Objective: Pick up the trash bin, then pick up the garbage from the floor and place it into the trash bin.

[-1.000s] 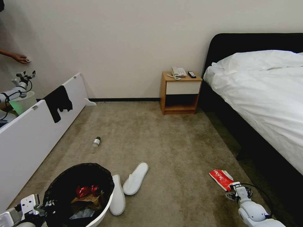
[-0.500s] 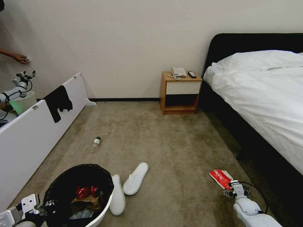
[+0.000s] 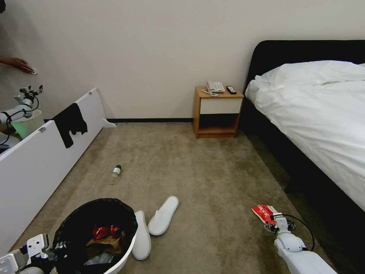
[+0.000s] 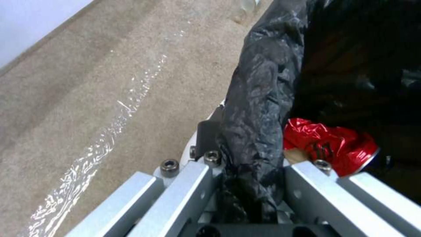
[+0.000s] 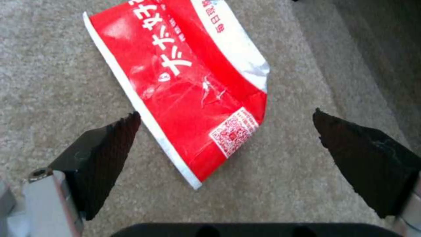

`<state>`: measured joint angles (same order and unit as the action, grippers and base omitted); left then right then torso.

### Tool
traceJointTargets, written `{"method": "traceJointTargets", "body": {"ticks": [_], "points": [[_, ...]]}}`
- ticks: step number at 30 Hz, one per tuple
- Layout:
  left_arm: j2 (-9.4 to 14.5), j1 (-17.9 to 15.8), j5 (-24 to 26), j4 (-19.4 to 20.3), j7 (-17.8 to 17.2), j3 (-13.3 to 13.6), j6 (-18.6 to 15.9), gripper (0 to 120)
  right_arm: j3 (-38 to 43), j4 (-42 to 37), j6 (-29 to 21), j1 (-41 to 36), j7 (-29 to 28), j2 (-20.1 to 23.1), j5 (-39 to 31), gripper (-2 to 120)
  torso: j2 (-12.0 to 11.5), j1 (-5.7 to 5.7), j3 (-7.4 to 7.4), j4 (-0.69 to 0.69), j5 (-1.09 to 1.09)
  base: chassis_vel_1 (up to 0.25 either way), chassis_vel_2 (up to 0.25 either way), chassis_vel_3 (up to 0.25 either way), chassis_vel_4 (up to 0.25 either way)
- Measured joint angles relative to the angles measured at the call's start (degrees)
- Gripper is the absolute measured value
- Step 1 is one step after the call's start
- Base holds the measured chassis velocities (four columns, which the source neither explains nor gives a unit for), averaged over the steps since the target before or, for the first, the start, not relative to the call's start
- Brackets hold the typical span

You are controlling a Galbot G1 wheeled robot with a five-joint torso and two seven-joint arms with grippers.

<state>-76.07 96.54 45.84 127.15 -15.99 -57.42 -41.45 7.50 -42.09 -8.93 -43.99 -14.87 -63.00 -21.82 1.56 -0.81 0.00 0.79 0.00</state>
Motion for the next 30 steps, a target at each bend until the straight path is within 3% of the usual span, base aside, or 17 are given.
{"method": "traceJointTargets", "body": {"ticks": [12, 30], "points": [[0.21, 0.30, 0.00, 0.10, 0.37, 0.02, 0.15, 2, 0.73, 8.12, 2.83, 4.10, -0.02, -4.86, 1.56, 100, 0.00, 0.00, 0.00, 0.01, -0.01, 0.000, 0.000, 0.000, 0.000], [0.43, 0.13, -0.10, -0.66, 0.84, 0.10, 0.36, 2, 3.68, 10.72, 2.71, 6.79, -1.36, -8.18, -0.84, 100, -0.01, 0.00, 0.00, 0.00, -0.01, 0.000, 0.000, 0.000, 0.000]]}}
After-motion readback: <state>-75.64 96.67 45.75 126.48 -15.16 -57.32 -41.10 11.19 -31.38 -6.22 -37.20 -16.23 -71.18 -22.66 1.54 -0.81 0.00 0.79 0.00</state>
